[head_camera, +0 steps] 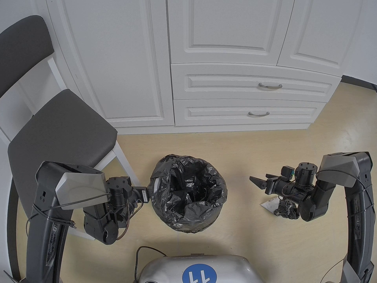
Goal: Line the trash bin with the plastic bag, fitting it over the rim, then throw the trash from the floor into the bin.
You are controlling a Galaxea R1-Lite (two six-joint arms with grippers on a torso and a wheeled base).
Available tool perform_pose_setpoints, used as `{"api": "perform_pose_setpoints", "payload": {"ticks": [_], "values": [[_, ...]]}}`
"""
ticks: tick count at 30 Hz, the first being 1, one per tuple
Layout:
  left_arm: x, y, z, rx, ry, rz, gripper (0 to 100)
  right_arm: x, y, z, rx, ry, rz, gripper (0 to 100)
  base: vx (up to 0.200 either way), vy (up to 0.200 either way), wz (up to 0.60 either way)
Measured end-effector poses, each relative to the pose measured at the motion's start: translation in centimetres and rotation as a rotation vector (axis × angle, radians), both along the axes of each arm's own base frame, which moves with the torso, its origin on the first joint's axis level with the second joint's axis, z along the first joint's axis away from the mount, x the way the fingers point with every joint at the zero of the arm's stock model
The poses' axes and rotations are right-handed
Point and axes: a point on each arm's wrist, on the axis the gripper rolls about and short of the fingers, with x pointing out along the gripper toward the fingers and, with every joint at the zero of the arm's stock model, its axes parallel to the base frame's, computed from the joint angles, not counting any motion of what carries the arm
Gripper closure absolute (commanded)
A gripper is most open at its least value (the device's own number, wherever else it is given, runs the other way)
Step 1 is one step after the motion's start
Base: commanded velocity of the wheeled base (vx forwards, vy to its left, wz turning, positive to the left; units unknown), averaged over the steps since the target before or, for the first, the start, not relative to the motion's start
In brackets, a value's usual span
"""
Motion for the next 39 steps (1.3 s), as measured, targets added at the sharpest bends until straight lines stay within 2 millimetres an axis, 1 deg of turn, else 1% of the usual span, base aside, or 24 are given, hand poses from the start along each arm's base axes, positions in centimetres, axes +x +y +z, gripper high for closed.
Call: {"api": "perform_pose_setpoints", "payload": {"ticks": [11, 17, 26, 34, 39], "values": [[0.5, 0.7, -1.7, -0.001, 0.029, 0.017, 0, -0.1, 0.0, -0.3, -0.001, 0.006, 0.002, 0, 0.0, 0.0, 0.0], [0.5, 0.9, -2.3, -0.02, 0.059, -0.034, 0, -0.2, 0.0, -0.4, -0.002, 0.009, 0.004, 0, 0.0, 0.0, 0.0], [1.1, 1.0, -3.3, -0.009, 0.167, -0.072, 0, -0.2, 0.1, -0.7, -0.004, 0.015, 0.01, 0, 0.0, 0.0, 0.0], [2.8, 0.8, -3.7, 0.015, 0.266, -0.085, 0, -0.2, 0.1, -1.1, -0.006, 0.024, 0.013, 0, 0.0, 0.0, 0.0], [4.3, 1.0, -3.4, 0.021, 0.301, -0.08, 0, -0.2, 0.1, -1.4, -0.008, 0.028, 0.013, 0, 0.0, 0.0, 0.0]]}}
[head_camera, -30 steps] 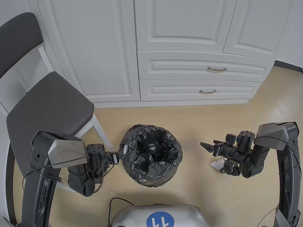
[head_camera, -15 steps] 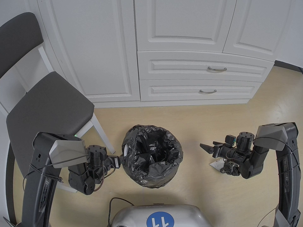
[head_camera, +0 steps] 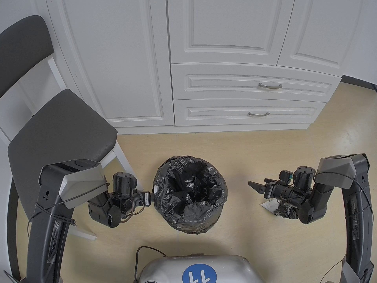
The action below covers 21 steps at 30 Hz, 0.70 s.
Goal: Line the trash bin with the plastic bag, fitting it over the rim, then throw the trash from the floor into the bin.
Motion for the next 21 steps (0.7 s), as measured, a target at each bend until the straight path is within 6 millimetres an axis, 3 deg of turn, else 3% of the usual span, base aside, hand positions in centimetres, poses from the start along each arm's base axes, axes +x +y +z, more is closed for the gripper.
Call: {"api": "perform_pose_setpoints", "payload": {"ticks": [12, 21], "values": [[5.2, 1.4, 1.5, 0.113, 0.11, -0.002, 0, -0.1, 0.0, -0.5, -0.006, 0.009, 0.001, 0, 0.0, 0.0, 0.0], [7.4, 2.3, 1.4, 0.111, 0.173, -0.053, 0, -0.2, 0.0, -0.8, -0.013, 0.016, 0.006, 0, 0.0, 0.0, 0.0]]}}
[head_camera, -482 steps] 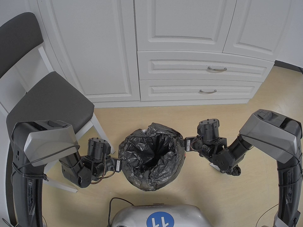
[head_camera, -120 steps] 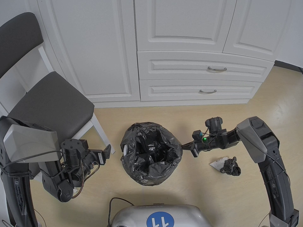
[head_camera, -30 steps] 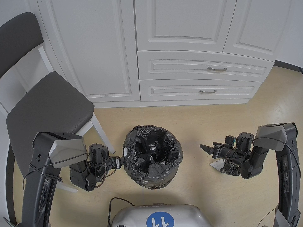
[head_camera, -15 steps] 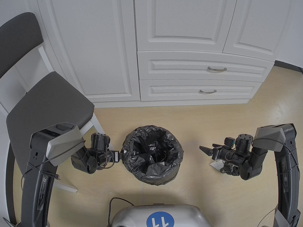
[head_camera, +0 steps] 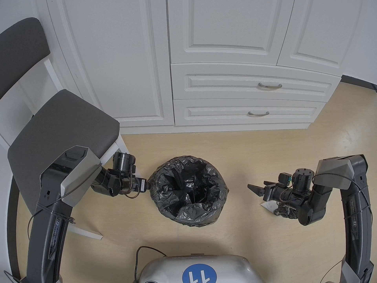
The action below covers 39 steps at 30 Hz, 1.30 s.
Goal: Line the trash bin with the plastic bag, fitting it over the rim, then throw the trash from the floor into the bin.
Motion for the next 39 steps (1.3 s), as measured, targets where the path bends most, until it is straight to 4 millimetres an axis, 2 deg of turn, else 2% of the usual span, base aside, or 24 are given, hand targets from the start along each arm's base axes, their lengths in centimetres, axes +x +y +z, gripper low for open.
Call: {"api": "perform_pose_setpoints", "payload": {"ticks": [11, 16, 24, 32, 39], "values": [[-0.5, -0.3, -0.6, 0.002, 0.016, -0.021, 0, -0.1, 0.0, -0.1, -0.002, 0.002, 0.001, 0, 0.0, 0.0, 0.0], [-1.6, -0.4, -0.4, 0.012, 0.037, -0.025, 0, -0.1, 0.0, -0.1, -0.003, 0.002, 0.001, 0, 0.0, 0.0, 0.0], [-4.4, -1.6, 1.2, 0.048, 0.047, -0.027, 0, -0.1, 0.0, 0.2, -0.002, -0.003, 0.003, 0, 0.0, 0.0, 0.0], [-6.1, -3.5, 2.2, 0.192, -0.023, 0.088, 0, -0.4, 0.0, 1.5, -0.001, -0.023, 0.005, 0, 0.0, 0.0, 0.0], [-8.7, -4.2, 3.2, 0.235, -0.016, 0.086, 0, -0.9, 0.0, 3.7, -0.016, -0.071, 0.01, 0, 0.0, 0.0, 0.0]]}}
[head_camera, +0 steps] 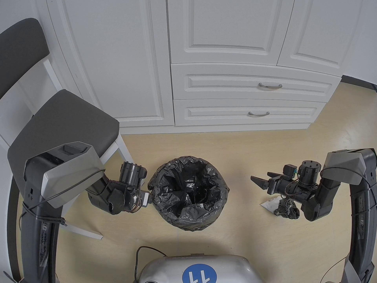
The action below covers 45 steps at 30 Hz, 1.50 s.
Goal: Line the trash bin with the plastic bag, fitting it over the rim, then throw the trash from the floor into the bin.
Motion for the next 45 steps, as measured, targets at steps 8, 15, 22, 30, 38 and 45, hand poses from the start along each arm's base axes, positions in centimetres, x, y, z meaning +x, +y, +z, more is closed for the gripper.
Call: {"api": "perform_pose_setpoints", "payload": {"ticks": [8, 15, 22, 30, 38, 45], "values": [[-4.3, 0.1, 2.6, -0.008, -0.032, -0.033, 0, -0.9, -0.3, 3.0, -0.039, -0.073, 0.003, 0, 0.0, 0.0, 0.0], [-8.9, -0.4, 5.3, -0.065, -0.143, -0.109, 0, -1.7, -1.0, 6.5, -0.073, -0.169, -0.034, 0, 0.0, 0.0, 0.0], [-13.2, -0.8, 8.3, -0.143, -0.267, -0.195, 0, -1.8, -2.1, 9.8, -0.216, -0.296, -0.288, 0, 0.0, 0.0, 0.0], [-18.3, -0.6, 11.8, -0.237, -0.406, -0.294, 0, -3.1, -2.7, 11.3, -0.39, -0.227, -0.363, 0, 0.0, 0.0, 0.0], [-20.3, 0.1, 14.1, -0.301, -0.512, -0.317, 0, -2.7, -3.4, 9.9, -0.381, 0.169, -0.335, 0, 0.0, 0.0, 0.0], [-21.3, 0.9, 16.2, -0.343, -0.604, -0.322, 0, 2.4, -4.7, 8.9, -0.294, 0.388, -0.378, 0, 0.0, 0.0, 0.0]]}}
